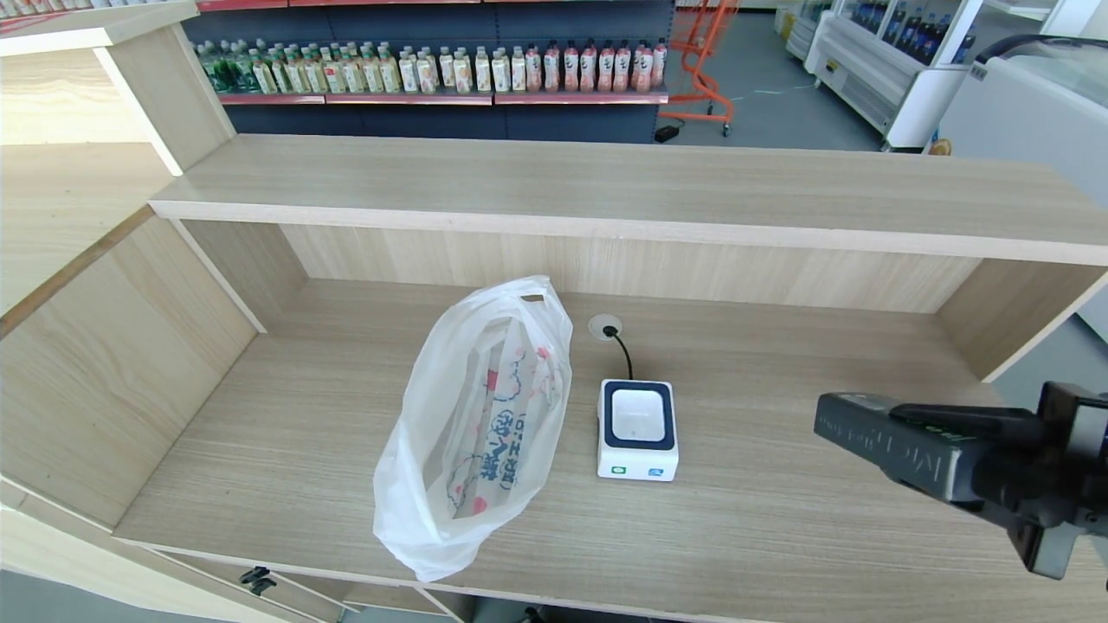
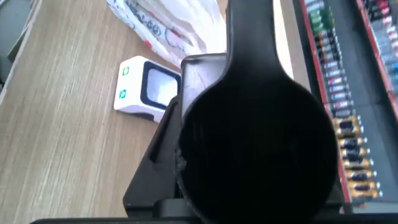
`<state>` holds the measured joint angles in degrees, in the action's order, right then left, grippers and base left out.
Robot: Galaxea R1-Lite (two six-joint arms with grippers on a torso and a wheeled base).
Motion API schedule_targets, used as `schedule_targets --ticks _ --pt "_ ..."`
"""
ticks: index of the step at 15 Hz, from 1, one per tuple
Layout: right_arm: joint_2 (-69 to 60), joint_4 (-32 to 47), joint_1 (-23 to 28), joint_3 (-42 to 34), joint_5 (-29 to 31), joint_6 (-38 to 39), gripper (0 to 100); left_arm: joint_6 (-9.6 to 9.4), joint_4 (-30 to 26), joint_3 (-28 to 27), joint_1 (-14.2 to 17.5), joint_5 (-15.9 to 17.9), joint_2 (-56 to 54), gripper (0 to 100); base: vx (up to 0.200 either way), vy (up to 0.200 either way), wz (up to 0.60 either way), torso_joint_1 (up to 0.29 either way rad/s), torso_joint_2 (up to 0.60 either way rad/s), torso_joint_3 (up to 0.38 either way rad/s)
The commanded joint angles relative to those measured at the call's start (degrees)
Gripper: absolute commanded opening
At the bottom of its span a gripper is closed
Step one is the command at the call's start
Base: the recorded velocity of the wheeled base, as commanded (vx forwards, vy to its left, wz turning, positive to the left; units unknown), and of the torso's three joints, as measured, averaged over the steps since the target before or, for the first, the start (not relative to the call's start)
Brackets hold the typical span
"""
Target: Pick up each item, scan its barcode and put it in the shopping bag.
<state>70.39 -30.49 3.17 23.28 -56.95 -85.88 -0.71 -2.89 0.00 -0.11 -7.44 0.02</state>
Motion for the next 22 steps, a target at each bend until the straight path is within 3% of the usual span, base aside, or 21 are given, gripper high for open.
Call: schedule_targets --ticks 1,4,5,6,7,10,12,15,19,22 --pt "-1.8 3.0 6.1 0.0 -0.4 7.4 0 0.00 0.0 0.0 0.0 0.0 0.0 100 0.000 0.000 0.00 0.000 0.00 0.000" --pt "-0.5 5.3 -2.2 6.6 2.5 48.0 0 0.00 0.0 0.0 0.0 0.0 0.1 100 0.000 0.000 0.00 0.000 0.00 0.000" --pt "-0.1 5.3 -2.8 7.8 5.4 52.6 0 0.00 0.0 0.0 -0.1 0.0 0.1 100 0.000 0.000 0.00 0.000 0.00 0.000" --pt "2.5 5.3 -9.3 10.6 16.4 68.0 0 0.00 0.0 0.0 -0.1 0.0 0.0 100 0.000 0.000 0.00 0.000 0.00 0.000" --pt "5.2 5.1 -12.0 11.8 22.6 80.0 0 0.00 0.0 0.0 0.0 0.0 0.0 100 0.000 0.000 0.00 0.000 0.00 0.000" --pt "15.7 5.0 -16.1 14.7 29.0 103.2 0 0.00 0.0 0.0 0.0 0.0 0.1 100 0.000 0.000 0.00 0.000 0.00 0.000" --pt "22.0 4.9 -18.4 16.1 32.4 111.5 0 0.00 0.0 0.0 0.0 0.0 0.0 100 0.000 0.000 0.00 0.000 0.00 0.000" --pt "28.0 4.9 -20.7 20.8 34.1 117.1 0 0.00 0.0 0.0 0.0 0.0 0.0 100 0.000 0.000 0.00 0.000 0.00 0.000" --pt "32.6 4.7 -25.8 22.9 36.9 116.9 0 0.00 0.0 0.0 -0.1 0.0 0.0 100 0.000 0.000 0.00 0.000 0.00 0.000" --pt "39.4 0.4 -28.6 26.8 43.3 116.6 0 0.00 0.0 0.0 -0.1 0.0 0.0 100 0.000 0.000 0.00 0.000 0.00 0.000"
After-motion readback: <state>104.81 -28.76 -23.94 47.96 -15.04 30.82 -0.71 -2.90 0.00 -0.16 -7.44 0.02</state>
